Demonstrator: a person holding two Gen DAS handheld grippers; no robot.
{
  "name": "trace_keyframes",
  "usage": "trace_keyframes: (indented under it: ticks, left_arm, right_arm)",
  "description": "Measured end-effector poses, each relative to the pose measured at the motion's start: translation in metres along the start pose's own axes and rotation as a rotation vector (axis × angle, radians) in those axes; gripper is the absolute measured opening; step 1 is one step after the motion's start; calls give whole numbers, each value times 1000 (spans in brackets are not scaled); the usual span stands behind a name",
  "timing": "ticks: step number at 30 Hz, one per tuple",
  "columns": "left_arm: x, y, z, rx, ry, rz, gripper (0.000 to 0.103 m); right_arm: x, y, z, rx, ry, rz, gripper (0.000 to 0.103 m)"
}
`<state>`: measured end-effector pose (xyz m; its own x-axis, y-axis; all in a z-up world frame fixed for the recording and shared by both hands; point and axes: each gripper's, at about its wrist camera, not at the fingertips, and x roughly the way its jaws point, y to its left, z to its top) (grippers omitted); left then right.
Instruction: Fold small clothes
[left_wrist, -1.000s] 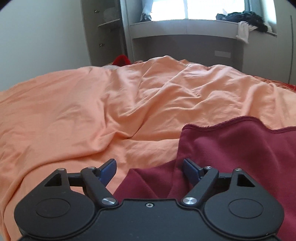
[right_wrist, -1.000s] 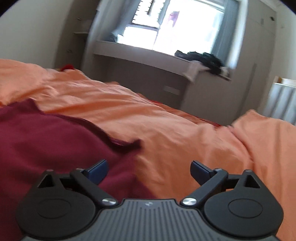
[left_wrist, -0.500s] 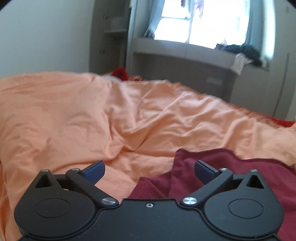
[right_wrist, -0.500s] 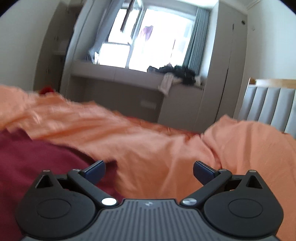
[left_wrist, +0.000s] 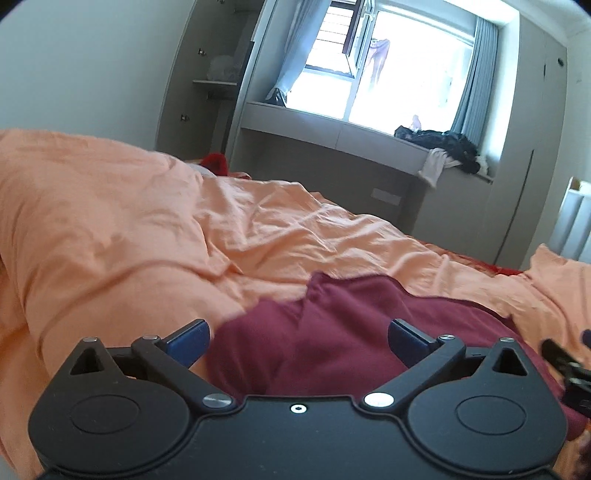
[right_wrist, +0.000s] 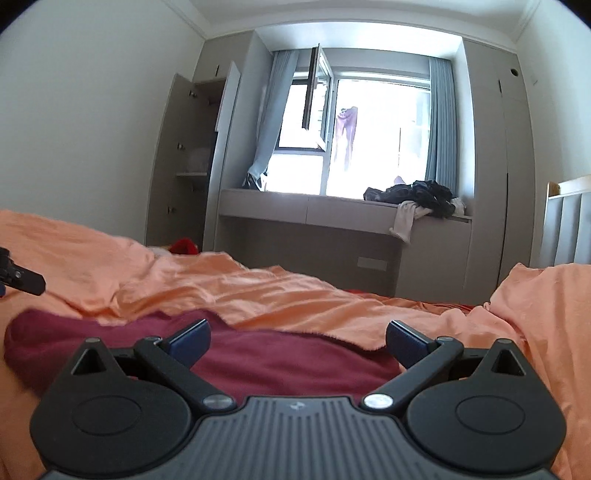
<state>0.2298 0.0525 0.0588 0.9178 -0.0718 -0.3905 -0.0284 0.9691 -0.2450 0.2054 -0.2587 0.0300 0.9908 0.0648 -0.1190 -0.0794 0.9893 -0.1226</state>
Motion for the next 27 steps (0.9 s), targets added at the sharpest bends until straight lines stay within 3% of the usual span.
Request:
trace_keyframes:
  ticks: [5, 15, 27]
  left_arm:
    - [-4, 4, -27, -69, 26, -45, 102]
    - [2, 14, -39, -146, 57, -95, 102]
    - [4, 15, -48, -182, 97, -157, 103]
  right_arm:
    - [12, 13, -17, -19, 60, -16, 103]
    - [19, 23, -37, 15, 105, 5, 103]
    - [13, 28, -47, -3, 86, -36, 103]
